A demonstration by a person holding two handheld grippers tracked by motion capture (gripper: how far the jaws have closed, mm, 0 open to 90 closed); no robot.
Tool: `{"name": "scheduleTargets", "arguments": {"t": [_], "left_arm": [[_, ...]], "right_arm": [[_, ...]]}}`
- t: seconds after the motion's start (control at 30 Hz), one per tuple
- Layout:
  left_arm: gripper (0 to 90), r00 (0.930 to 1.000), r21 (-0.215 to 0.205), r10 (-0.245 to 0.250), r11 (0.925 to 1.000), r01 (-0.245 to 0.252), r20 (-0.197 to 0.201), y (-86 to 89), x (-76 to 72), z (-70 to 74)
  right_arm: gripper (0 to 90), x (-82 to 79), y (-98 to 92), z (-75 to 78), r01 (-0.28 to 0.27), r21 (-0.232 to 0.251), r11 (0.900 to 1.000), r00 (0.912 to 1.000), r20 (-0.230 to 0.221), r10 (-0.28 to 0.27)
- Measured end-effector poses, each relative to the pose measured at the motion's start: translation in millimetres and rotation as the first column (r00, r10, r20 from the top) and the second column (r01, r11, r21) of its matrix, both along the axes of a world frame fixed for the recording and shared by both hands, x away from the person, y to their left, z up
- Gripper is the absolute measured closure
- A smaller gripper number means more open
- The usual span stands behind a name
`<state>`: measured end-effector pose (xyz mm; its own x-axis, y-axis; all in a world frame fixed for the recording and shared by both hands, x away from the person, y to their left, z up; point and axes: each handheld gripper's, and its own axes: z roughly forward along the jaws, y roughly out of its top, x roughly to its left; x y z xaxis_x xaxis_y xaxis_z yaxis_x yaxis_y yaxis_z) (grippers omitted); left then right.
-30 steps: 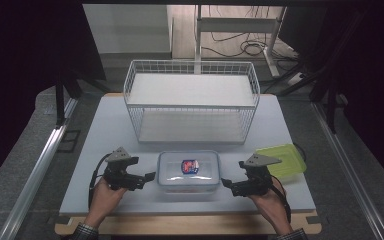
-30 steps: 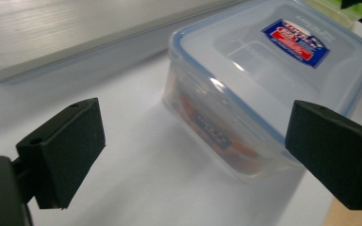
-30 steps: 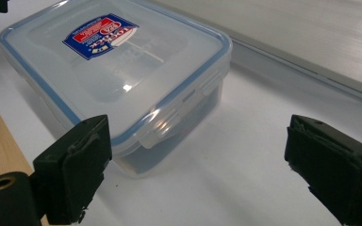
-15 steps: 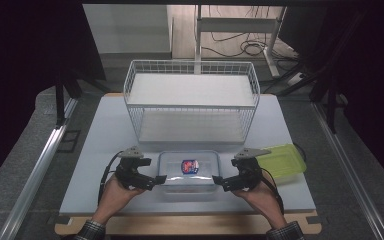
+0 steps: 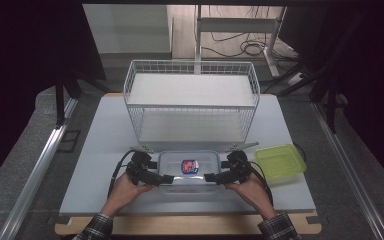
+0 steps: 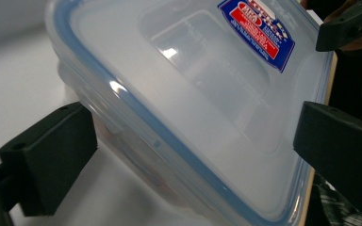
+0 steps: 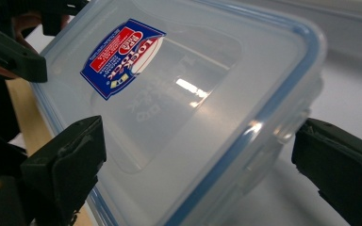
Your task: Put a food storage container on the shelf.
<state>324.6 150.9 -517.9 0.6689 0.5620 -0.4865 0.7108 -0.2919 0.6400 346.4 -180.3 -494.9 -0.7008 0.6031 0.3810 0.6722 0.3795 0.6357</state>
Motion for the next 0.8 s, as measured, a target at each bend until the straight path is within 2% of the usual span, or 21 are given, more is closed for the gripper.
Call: {"name": "scheduleTargets", "arguments": {"t": [0.13,0.17,0.27,0.3,0.4,0.5,0.57,0.7,0.8], "left_arm": [[3.2,0.9995,-0.005,-0.003,1.0000,0.003,-0.031,2.5,-3.3,0.8],[8.2,0.9996,-0.007,-0.001,1.0000,0.001,-0.027,4.2,-4.9,1.6],[13.1,0.9998,-0.019,0.003,0.9998,-0.003,-0.020,9.4,-10.1,3.6],[19.1,0.9999,-0.027,0.014,0.9995,-0.014,-0.010,11.3,-13.3,4.5],[23.7,0.9997,-0.030,0.017,0.9994,-0.016,0.018,14.8,-20.8,7.9],[35.6,0.9986,-0.078,0.039,0.9963,-0.036,0.035,22.2,-29.3,9.1],[41.9,0.9975,-0.095,0.050,0.9945,-0.045,0.049,24.7,-35.1,9.4],[44.9,0.9950,-0.087,0.078,0.9936,-0.073,0.062,22.6,-42.2,12.0],[45.9,0.9935,-0.107,0.101,0.9897,-0.095,0.053,21.8,-43.3,11.4]], "right_arm": [[3.1,5.8,-0.3,-5.3,-0.008,0.036,0.999,0.9973,-0.072,0.011],[6.1,6.1,-2.6,-5.5,-0.006,0.043,0.999,0.9952,-0.098,0.010],[10.9,3.7,-5.9,-2.0,-0.014,0.041,0.999,0.9958,-0.090,0.017],[13.9,-1.0,-7.7,1.0,-0.030,0.031,0.999,0.9963,-0.080,0.032],[18.0,-7.1,-10.8,3.1,-0.040,0.025,0.999,0.9969,-0.066,0.042],[29.8,-15.4,-20.0,5.4,-0.034,0.061,0.998,0.9980,-0.052,0.037],[36.3,-18.7,-26.1,6.8,-0.032,0.090,0.995,0.9983,-0.045,0.036],[42.5,-26.3,-30.2,8.7,-0.017,0.108,0.994,0.9993,-0.031,0.020],[45.8,-27.7,-35.6,7.6,0.008,0.154,0.988,0.9983,-0.059,0.001]]}}
